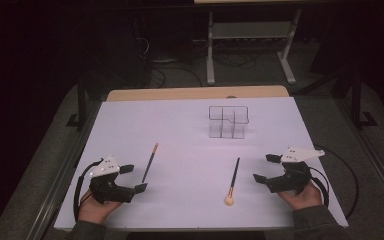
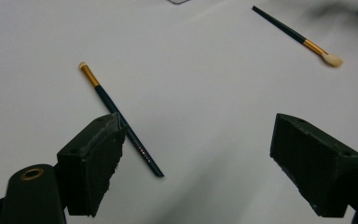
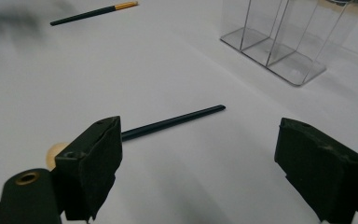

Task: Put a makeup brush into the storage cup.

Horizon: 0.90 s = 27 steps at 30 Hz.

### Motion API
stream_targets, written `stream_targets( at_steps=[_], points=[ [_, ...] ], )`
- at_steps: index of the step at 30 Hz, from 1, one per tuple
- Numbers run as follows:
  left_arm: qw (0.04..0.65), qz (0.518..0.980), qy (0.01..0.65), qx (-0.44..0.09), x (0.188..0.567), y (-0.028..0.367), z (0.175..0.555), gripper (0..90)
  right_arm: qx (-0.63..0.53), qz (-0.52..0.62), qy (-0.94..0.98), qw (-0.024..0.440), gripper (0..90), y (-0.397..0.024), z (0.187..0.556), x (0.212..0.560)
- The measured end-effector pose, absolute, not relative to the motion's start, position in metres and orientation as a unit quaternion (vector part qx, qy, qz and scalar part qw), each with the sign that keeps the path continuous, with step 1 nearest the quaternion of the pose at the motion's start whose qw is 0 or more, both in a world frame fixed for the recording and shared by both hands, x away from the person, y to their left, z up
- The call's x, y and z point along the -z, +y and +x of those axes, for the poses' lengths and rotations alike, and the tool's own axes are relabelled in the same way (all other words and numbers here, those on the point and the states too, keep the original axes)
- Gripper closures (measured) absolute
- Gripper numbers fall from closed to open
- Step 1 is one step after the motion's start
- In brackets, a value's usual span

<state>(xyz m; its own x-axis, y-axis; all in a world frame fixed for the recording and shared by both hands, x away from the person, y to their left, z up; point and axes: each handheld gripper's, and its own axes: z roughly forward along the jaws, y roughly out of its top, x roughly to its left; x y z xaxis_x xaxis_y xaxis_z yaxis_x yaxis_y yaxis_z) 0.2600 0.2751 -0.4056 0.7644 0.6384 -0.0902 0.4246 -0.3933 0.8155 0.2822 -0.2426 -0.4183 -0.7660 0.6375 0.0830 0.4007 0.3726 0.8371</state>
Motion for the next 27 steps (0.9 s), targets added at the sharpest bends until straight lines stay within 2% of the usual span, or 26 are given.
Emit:
stream_targets(
  at_steps=[27],
  points=[
    [0.437,0.828,0.331,-0.117,0.3974,0.2776,0.2672,20.8,-0.444,0.331,0.822,0.132,13.7,-0.2446,0.279,0.4173]
  ],
)
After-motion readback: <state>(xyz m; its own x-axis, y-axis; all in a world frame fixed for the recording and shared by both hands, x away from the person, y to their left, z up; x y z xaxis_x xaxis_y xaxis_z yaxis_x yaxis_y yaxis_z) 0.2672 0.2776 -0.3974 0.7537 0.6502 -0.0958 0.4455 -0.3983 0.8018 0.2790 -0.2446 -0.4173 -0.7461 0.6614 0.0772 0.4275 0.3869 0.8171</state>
